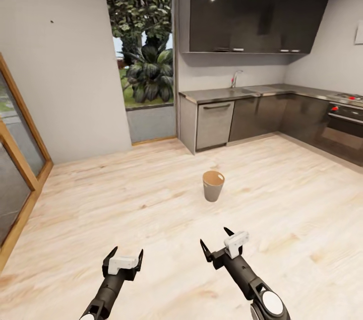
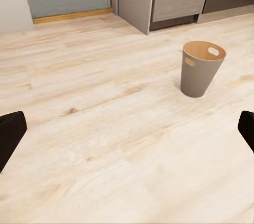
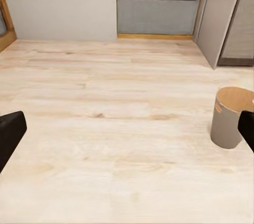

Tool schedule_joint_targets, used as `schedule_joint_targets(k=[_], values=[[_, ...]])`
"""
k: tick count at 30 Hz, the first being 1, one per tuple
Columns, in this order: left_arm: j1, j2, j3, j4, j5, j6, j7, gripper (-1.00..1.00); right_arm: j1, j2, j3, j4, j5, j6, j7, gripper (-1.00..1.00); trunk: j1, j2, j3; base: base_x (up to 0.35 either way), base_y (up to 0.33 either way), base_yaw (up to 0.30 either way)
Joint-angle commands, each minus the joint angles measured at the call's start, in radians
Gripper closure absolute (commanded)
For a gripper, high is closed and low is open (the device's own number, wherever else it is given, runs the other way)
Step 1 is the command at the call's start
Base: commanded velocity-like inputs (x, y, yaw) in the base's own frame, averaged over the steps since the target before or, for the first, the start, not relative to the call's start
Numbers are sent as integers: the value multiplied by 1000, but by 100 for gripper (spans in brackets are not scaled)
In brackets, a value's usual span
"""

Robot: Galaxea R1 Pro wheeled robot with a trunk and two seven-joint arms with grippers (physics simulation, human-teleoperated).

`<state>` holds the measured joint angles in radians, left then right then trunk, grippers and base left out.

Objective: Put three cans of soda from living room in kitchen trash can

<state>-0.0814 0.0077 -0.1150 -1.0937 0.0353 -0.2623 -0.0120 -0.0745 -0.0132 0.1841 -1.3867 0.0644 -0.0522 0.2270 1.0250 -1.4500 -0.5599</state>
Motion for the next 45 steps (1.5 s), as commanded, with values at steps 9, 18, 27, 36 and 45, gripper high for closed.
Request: schedule_joint_targets(k=[9, 18, 27, 36, 45], values=[[0, 0, 0, 0, 0, 0, 0, -100, 0, -1, 0, 0, 0, 0, 0, -100, 0, 0, 0, 299, 0, 245], [-1, 0, 0, 0, -1, 0, 0, -100, 0, -1, -1, 0, 1, 0, 0, -100, 0, 0, 0, 299, -48, 242], [-1, 0, -1, 0, -2, 0, 0, -100, 0, -1, -1, 0, 2, 0, 0, -100, 0, 0, 0, 299, -106, 232], [-1, 0, -1, 0, -2, 0, -1, -100, 0, -1, -2, 0, 6, 0, 0, -100, 0, 0, 0, 297, -130, 220], [-1, -1, -1, 0, -2, 0, -1, -100, 0, -1, -2, 0, 6, 0, 0, -100, 0, 0, 0, 290, -146, 209]])
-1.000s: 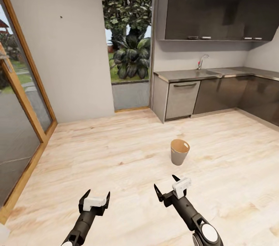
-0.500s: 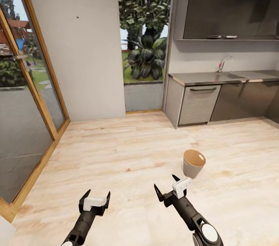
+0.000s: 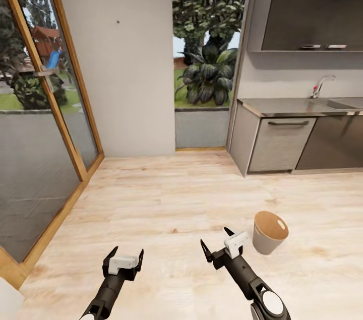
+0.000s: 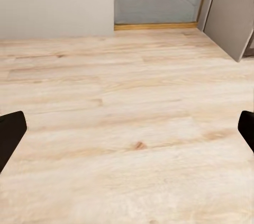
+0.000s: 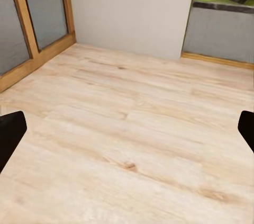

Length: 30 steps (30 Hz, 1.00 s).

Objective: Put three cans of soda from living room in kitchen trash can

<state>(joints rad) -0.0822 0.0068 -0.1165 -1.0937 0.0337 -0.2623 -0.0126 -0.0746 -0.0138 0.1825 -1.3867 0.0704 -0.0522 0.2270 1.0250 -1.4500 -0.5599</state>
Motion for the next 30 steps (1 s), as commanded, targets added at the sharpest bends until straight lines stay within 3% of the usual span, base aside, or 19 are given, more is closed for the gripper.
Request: schedule_joint_targets(k=[1, 13, 30], values=[[0, 0, 0, 0, 0, 0, 0, -100, 0, 0, 0, 0, 0, 0, 0, -100, 0, 0, 0, 286, -151, 194], [0, 0, 0, 0, 0, 0, 0, -100, 0, 0, 0, 0, 1, 0, 0, -100, 0, 0, 0, 279, -161, 164], [0, 0, 0, 0, 0, 0, 0, -100, 0, 0, -1, 0, -3, 0, 0, -100, 0, 0, 0, 273, -169, 22]])
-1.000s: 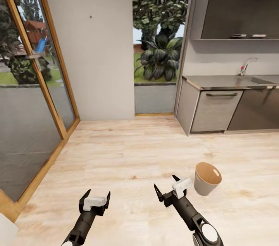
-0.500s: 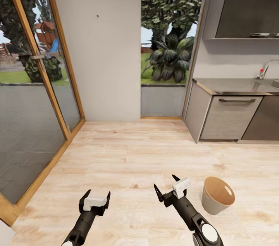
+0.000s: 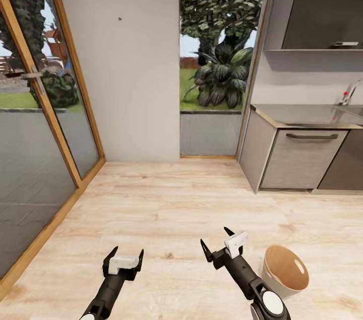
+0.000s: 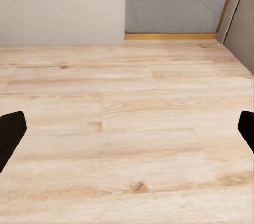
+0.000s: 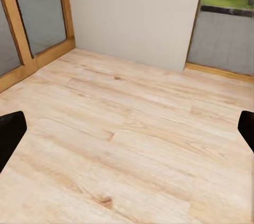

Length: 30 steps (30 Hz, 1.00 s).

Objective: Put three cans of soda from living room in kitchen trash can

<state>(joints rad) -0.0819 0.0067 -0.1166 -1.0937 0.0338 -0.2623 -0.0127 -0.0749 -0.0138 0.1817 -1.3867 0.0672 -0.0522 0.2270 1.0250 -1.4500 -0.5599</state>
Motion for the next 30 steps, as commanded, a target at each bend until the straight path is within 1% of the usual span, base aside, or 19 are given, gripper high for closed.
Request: schedule_joint_targets(k=[1, 20, 30], values=[[0, 0, 0, 0, 0, 0, 0, -100, 0, 0, 0, 0, 0, 0, 0, -100, 0, 0, 0, 268, -176, 1], [1, 0, 0, 0, 1, 0, 0, -100, 0, 0, 0, 0, 2, 0, 0, -100, 0, 0, 0, 252, -189, 0], [1, 0, 0, 0, 1, 0, 1, -100, 1, -1, -9, -2, 0, 9, 1, -100, 0, 0, 0, 231, -203, 0]])
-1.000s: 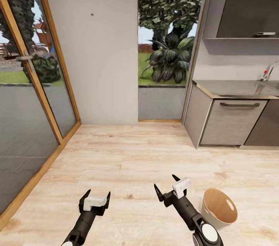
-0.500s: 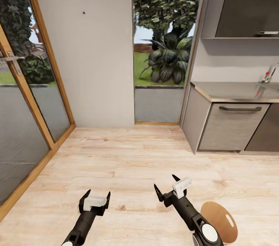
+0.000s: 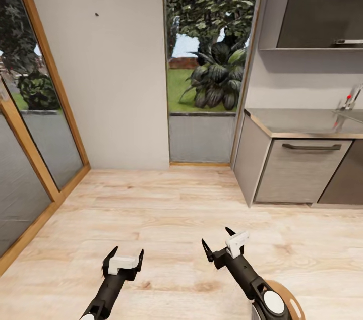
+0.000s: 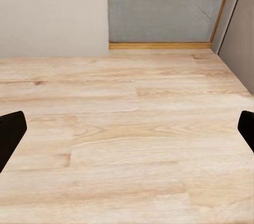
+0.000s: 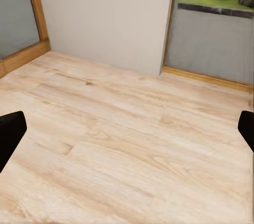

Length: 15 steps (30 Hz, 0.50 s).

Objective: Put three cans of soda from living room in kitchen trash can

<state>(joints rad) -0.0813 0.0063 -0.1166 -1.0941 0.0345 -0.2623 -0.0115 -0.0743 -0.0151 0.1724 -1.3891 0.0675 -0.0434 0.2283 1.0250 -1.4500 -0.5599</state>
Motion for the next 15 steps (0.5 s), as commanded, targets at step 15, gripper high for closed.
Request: schedule_joint_targets(k=[15], values=[[0, 0, 0, -1, 1, 0, 1, -100, 0, 1, 3, 0, 3, 4, 0, -100, 0, 0, 0, 130, -249, 0]])
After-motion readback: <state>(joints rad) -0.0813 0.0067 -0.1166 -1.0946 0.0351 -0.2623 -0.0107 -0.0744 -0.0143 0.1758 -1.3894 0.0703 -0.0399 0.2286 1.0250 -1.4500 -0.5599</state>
